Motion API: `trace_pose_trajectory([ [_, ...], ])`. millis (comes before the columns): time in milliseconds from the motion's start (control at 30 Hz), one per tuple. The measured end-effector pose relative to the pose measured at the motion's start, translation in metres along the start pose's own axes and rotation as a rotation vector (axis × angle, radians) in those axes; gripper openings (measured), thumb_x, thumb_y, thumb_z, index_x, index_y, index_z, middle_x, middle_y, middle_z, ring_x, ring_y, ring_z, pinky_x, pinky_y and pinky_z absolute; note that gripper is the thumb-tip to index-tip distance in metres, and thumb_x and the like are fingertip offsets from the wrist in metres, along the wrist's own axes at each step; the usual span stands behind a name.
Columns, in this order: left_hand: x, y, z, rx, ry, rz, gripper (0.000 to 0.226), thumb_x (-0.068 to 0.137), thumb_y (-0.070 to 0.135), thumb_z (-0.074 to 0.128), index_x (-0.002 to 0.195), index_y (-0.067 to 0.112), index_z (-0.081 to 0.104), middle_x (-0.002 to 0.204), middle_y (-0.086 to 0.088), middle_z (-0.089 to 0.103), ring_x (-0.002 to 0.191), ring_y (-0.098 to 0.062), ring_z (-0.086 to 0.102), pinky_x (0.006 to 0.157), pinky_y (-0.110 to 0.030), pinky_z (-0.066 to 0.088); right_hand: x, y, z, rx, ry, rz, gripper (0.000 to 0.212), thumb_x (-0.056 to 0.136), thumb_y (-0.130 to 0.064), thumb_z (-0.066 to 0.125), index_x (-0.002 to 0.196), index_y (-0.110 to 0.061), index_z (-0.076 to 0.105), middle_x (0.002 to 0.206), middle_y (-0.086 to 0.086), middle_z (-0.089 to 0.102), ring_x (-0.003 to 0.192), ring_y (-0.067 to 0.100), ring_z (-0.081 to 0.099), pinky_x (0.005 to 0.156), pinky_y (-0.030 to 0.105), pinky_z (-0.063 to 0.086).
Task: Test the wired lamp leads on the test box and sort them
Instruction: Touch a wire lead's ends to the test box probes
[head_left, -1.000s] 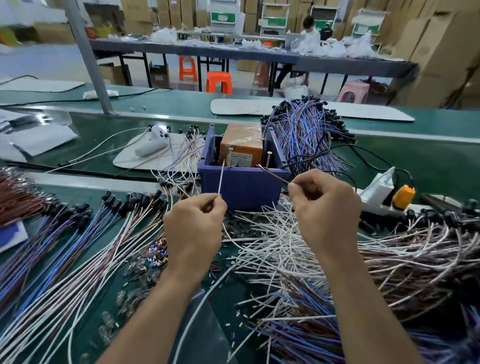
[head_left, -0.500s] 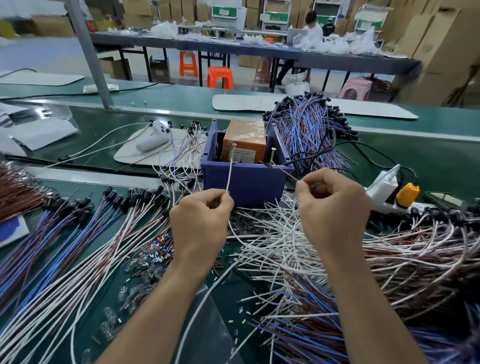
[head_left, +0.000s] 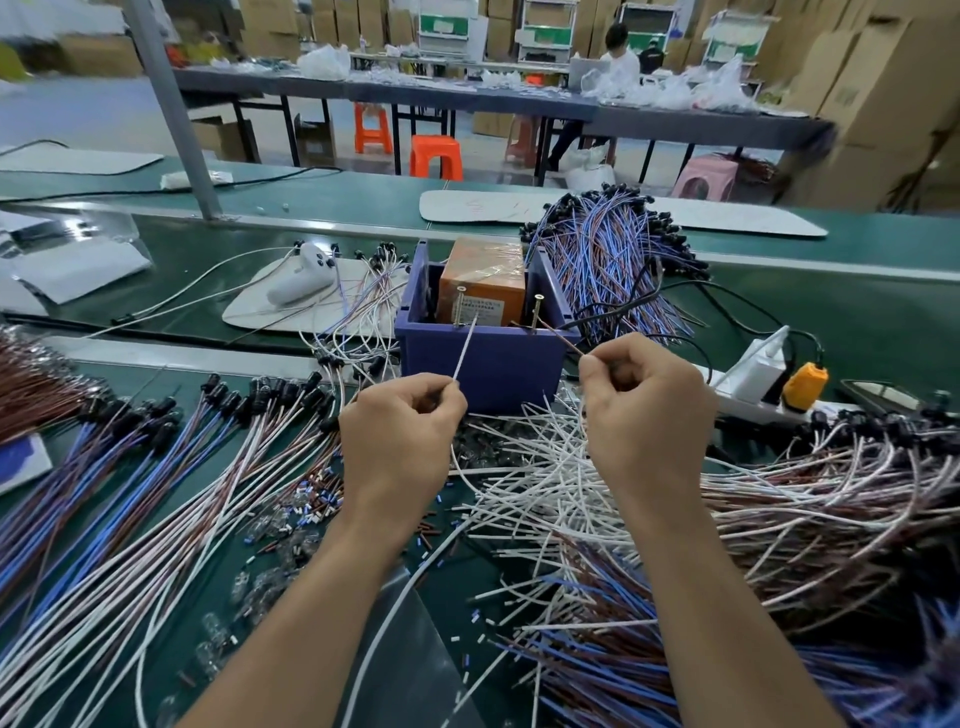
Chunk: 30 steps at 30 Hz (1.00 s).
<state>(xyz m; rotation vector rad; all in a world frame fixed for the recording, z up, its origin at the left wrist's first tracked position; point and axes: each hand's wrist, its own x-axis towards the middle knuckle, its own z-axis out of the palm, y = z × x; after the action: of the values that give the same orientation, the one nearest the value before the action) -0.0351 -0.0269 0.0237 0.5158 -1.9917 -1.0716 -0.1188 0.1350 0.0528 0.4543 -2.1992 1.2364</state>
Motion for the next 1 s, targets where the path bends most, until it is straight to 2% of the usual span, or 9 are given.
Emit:
trace_pose_trajectory([
  [133, 0.000, 0.000, 0.001, -0.004, 0.005, 0.016, 0.019, 0.086, 0.032, 0.071, 0.088, 0.051, 0.069, 0.063, 0.029, 0.067, 0.061, -0.001, 0.067, 0.055, -0.012, 0.048, 0.000, 0.000, -0.003, -0.008, 0.013, 0.000, 0.015, 0.088, -0.021, 0.075, 0.074, -0.020, 0.068, 0.057, -0.011, 0.062, 0.054, 0.014, 0.060, 0.055, 0.038, 0.051],
  [200, 0.001, -0.001, 0.002, 0.006, 0.010, -0.016, 0.017, 0.086, 0.032, 0.071, 0.074, 0.044, 0.073, 0.059, 0.024, 0.067, 0.058, -0.004, 0.066, 0.054, -0.015, 0.048, 0.000, 0.000, -0.004, -0.006, 0.013, 0.002, 0.016, 0.087, -0.021, 0.075, 0.073, -0.020, 0.068, 0.056, -0.011, 0.061, 0.054, 0.014, 0.059, 0.054, 0.036, 0.051],
  [267, 0.002, -0.002, 0.001, 0.018, 0.044, -0.068, 0.030, 0.086, 0.030, 0.071, 0.059, 0.043, 0.068, 0.055, 0.021, 0.065, 0.052, -0.004, 0.062, 0.052, -0.014, 0.045, -0.001, -0.002, -0.004, -0.016, 0.028, 0.012, 0.016, 0.086, -0.021, 0.075, 0.072, -0.022, 0.067, 0.055, -0.014, 0.059, 0.053, 0.011, 0.058, 0.054, 0.033, 0.049],
  [400, 0.008, -0.003, -0.003, 0.005, 0.086, -0.183, 0.034, 0.085, 0.030, 0.073, 0.054, 0.041, 0.065, 0.052, 0.019, 0.065, 0.048, -0.002, 0.060, 0.050, -0.009, 0.041, -0.002, -0.003, -0.007, -0.012, 0.036, 0.027, 0.017, 0.085, -0.021, 0.076, 0.072, -0.024, 0.067, 0.055, -0.017, 0.058, 0.054, 0.008, 0.059, 0.055, 0.032, 0.050],
  [600, 0.009, -0.002, -0.006, -0.019, 0.082, -0.223, 0.024, 0.083, 0.031, 0.069, 0.059, 0.036, 0.072, 0.054, 0.014, 0.068, 0.051, -0.008, 0.065, 0.056, -0.027, 0.054, -0.003, -0.004, -0.007, 0.000, 0.047, 0.037, 0.015, 0.085, -0.021, 0.075, 0.072, -0.023, 0.069, 0.056, -0.016, 0.061, 0.055, 0.012, 0.061, 0.057, 0.038, 0.053],
  [700, 0.010, -0.003, -0.008, -0.051, 0.089, -0.253, 0.015, 0.082, 0.034, 0.068, 0.073, 0.044, 0.075, 0.055, 0.012, 0.069, 0.050, -0.013, 0.065, 0.055, -0.036, 0.058, -0.003, -0.003, -0.007, -0.006, 0.048, 0.049, 0.015, 0.086, -0.022, 0.074, 0.072, -0.024, 0.068, 0.057, -0.016, 0.061, 0.055, 0.012, 0.061, 0.057, 0.037, 0.053],
  [767, 0.011, -0.003, -0.008, -0.072, 0.094, -0.263, 0.013, 0.081, 0.036, 0.068, 0.072, 0.038, 0.077, 0.056, 0.010, 0.069, 0.052, -0.017, 0.068, 0.058, -0.041, 0.061, -0.002, -0.001, -0.006, -0.013, 0.046, 0.055, 0.015, 0.087, -0.022, 0.075, 0.073, -0.024, 0.069, 0.057, -0.015, 0.061, 0.056, 0.014, 0.062, 0.057, 0.038, 0.053],
  [900, 0.010, -0.001, -0.009, -0.077, 0.092, -0.259, 0.020, 0.083, 0.032, 0.070, 0.064, 0.036, 0.075, 0.055, 0.011, 0.069, 0.045, -0.011, 0.064, 0.048, -0.038, 0.056, -0.002, 0.000, -0.002, -0.036, 0.034, 0.030, 0.015, 0.087, -0.022, 0.077, 0.074, -0.023, 0.069, 0.057, -0.014, 0.061, 0.055, 0.013, 0.061, 0.055, 0.037, 0.053],
  [1000, 0.010, -0.001, -0.009, -0.068, 0.094, -0.271, 0.023, 0.084, 0.030, 0.071, 0.061, 0.035, 0.073, 0.056, 0.011, 0.070, 0.048, -0.017, 0.065, 0.048, -0.039, 0.055, -0.005, -0.002, -0.001, -0.020, 0.015, -0.018, 0.016, 0.086, -0.022, 0.078, 0.074, -0.026, 0.070, 0.056, -0.019, 0.059, 0.053, 0.003, 0.059, 0.052, 0.028, 0.049],
])
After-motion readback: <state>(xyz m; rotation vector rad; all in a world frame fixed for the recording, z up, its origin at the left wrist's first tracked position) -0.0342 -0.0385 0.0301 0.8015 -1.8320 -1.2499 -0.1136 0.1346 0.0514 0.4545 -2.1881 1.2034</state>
